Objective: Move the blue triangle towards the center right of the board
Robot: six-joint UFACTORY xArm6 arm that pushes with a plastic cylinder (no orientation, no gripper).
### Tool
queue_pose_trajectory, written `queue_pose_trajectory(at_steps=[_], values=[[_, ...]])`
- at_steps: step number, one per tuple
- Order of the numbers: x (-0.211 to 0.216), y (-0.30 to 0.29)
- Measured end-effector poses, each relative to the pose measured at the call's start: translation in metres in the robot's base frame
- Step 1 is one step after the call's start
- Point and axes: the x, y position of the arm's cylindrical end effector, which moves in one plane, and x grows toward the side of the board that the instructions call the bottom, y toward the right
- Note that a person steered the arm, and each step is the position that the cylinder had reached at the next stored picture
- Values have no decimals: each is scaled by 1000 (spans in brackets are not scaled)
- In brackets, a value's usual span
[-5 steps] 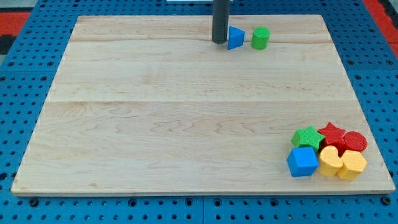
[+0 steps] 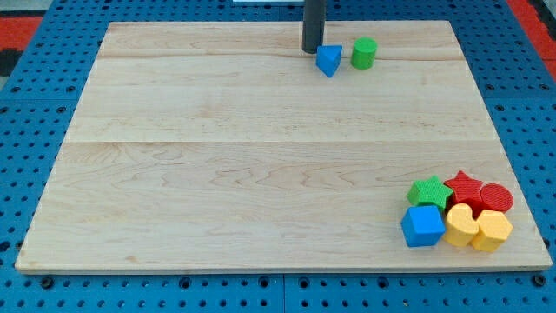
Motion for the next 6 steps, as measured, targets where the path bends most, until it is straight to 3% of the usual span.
queue_pose_trajectory(at_steps=[2,6], values=[[40,13],[32,134]])
